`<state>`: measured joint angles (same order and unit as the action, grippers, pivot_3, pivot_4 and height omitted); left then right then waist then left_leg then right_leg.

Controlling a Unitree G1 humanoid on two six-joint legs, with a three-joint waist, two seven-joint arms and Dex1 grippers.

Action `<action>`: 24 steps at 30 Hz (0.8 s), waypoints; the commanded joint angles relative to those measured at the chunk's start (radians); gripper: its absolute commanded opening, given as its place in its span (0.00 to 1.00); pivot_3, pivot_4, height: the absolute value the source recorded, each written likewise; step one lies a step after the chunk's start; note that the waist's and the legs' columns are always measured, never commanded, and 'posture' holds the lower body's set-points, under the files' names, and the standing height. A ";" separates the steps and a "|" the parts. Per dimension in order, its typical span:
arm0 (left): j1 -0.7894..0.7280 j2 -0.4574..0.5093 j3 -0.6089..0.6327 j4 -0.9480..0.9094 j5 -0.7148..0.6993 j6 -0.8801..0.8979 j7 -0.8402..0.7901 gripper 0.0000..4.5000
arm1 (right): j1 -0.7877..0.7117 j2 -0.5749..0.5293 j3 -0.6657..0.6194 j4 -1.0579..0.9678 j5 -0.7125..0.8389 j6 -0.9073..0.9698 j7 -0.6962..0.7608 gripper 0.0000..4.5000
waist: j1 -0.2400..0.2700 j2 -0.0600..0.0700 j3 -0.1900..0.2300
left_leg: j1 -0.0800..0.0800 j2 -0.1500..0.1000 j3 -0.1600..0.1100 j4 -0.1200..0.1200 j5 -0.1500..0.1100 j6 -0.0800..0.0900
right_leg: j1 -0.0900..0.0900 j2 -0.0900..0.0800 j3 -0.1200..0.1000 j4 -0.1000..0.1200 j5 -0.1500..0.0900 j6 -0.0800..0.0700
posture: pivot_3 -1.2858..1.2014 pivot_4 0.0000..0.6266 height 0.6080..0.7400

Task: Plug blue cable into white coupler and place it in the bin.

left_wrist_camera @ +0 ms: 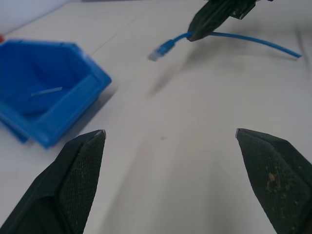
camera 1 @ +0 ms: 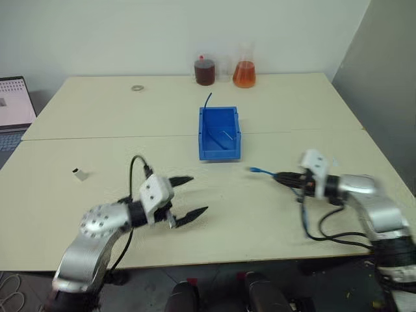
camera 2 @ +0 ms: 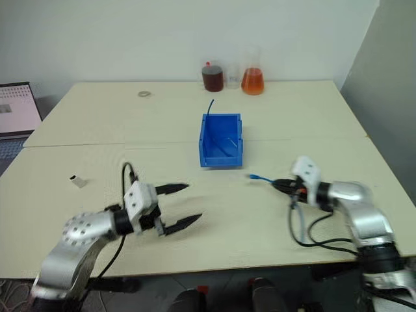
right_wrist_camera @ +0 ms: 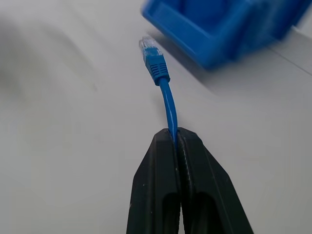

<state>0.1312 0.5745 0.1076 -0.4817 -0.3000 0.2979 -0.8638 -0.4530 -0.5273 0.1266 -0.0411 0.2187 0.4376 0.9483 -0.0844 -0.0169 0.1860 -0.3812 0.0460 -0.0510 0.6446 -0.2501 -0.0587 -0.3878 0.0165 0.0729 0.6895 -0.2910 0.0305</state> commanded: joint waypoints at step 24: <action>0.368 -0.195 0.146 -0.049 0.025 -0.091 0.336 1.00 | -0.262 0.290 0.277 0.351 -0.170 -0.064 0.066 0.85 | 0.025 -0.003 -0.001 | -0.002 0.000 0.001 -0.001 -0.003 -0.001 | -0.001 0.000 -0.001 -0.008 0.002 -0.007 | 0.52 0.24 1.00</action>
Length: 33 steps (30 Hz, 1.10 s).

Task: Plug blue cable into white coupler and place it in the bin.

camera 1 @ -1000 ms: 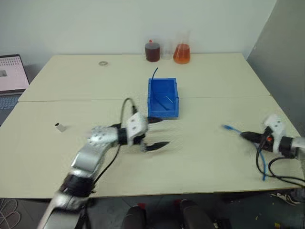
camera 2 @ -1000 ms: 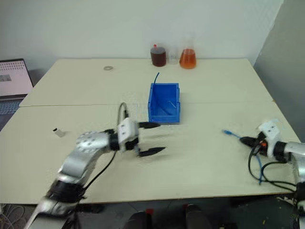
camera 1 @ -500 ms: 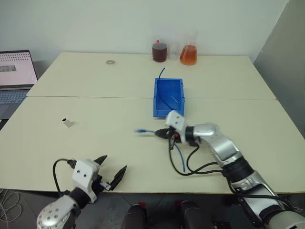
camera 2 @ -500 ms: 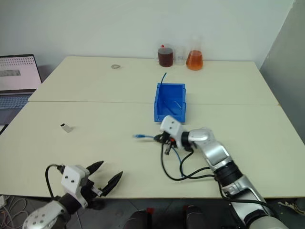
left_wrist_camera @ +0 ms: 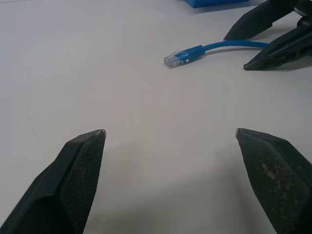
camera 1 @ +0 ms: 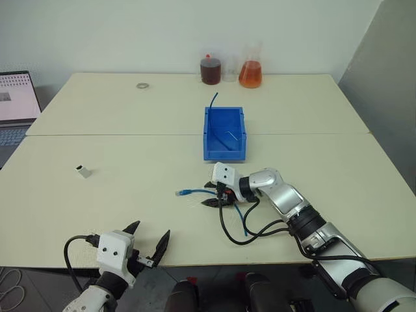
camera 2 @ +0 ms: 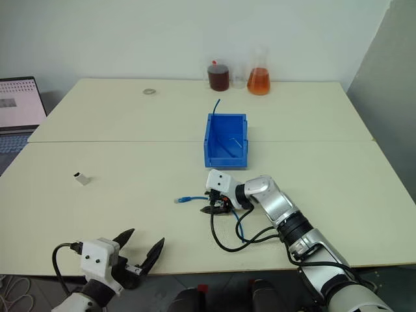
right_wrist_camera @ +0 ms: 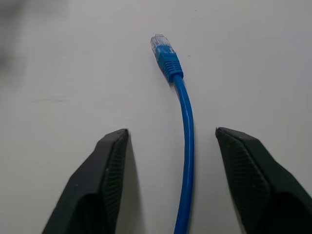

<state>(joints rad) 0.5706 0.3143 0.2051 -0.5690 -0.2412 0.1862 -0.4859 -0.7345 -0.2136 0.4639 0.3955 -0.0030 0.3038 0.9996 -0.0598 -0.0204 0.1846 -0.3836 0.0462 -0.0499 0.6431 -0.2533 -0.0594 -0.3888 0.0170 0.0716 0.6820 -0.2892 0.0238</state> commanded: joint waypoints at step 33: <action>-1.154 0.374 -0.386 1.267 0.136 -0.415 -0.960 0.70 | 0.269 -0.396 -0.382 -0.766 0.414 0.601 -0.144 1.00 | 0.012 0.002 0.001 | -0.016 -0.003 -0.002 0.003 0.001 0.001 | -0.015 -0.001 -0.003 0.009 0.000 0.000 | 0.52 0.24 1.00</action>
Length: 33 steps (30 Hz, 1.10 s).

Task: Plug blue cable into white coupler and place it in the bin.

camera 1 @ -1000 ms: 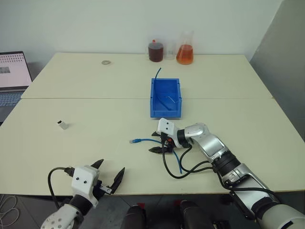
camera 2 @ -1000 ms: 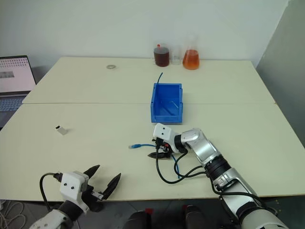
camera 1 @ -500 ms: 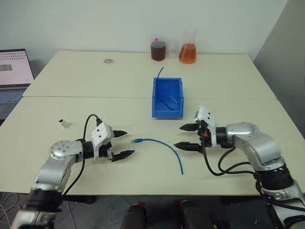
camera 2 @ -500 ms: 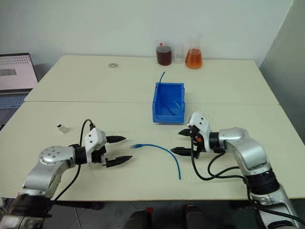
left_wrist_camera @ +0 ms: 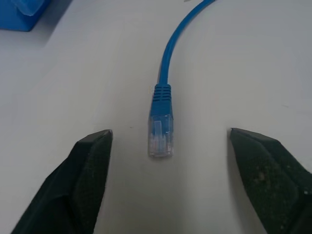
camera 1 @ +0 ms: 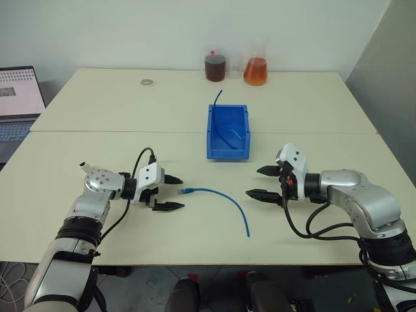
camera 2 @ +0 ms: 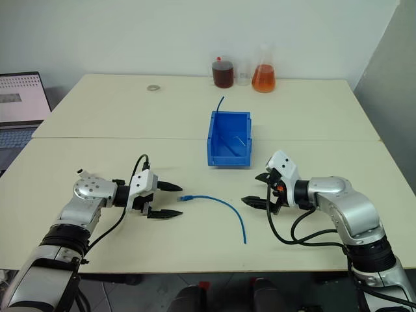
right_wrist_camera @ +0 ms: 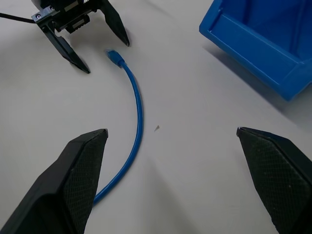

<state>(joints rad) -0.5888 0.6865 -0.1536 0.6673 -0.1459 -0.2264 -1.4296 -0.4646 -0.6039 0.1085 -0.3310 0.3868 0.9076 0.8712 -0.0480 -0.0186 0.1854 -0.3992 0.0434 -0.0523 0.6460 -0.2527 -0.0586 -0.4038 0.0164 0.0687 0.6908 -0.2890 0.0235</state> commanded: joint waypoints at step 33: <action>-0.038 -0.241 0.246 -0.955 -0.560 1.134 0.563 0.05 | -0.148 0.113 -0.330 -0.096 0.692 0.395 -0.146 1.00 | 0.004 -0.002 0.001 | 0.000 0.001 -0.002 0.001 0.001 0.001 | -0.002 0.000 0.000 0.006 -0.001 -0.001 | 0.52 0.24 1.00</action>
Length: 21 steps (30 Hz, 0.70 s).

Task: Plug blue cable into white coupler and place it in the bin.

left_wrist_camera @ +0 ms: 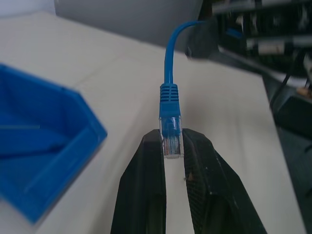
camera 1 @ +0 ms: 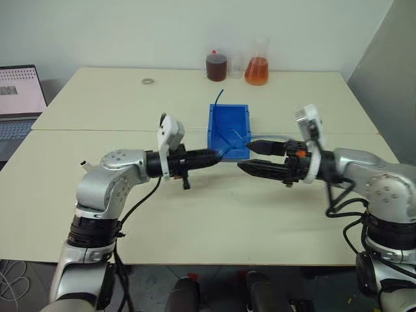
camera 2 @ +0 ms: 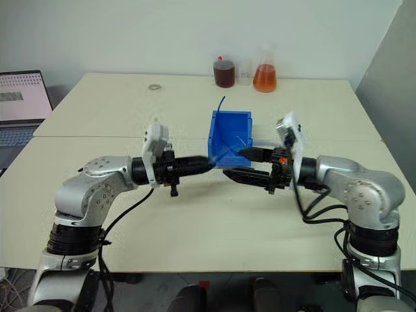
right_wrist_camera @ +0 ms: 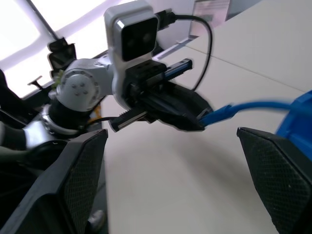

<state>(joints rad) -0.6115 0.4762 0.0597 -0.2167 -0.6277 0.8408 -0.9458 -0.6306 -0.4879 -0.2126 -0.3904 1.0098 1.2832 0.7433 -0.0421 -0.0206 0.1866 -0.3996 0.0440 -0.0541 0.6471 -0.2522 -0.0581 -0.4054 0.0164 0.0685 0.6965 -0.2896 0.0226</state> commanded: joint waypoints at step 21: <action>0.066 -0.022 0.016 -0.177 -0.282 0.181 0.171 0.05 | 0.000 0.023 0.000 0.102 0.125 -0.080 -0.095 1.00 | -0.011 0.000 0.000 | 0.000 0.000 0.001 0.000 0.000 0.000 | 0.000 0.000 0.001 0.000 0.000 0.000 | 0.52 0.24 1.00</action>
<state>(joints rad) -0.5438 0.4414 0.0746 -0.3647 -0.8893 1.0242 -0.7730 -0.6147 -0.4577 -0.1902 -0.2725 1.0866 1.1965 0.6485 -0.0534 -0.0206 0.1866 -0.3990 0.0437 -0.0532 0.6468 -0.2519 -0.0585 -0.4054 0.0168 0.0693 0.6964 -0.2896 0.0227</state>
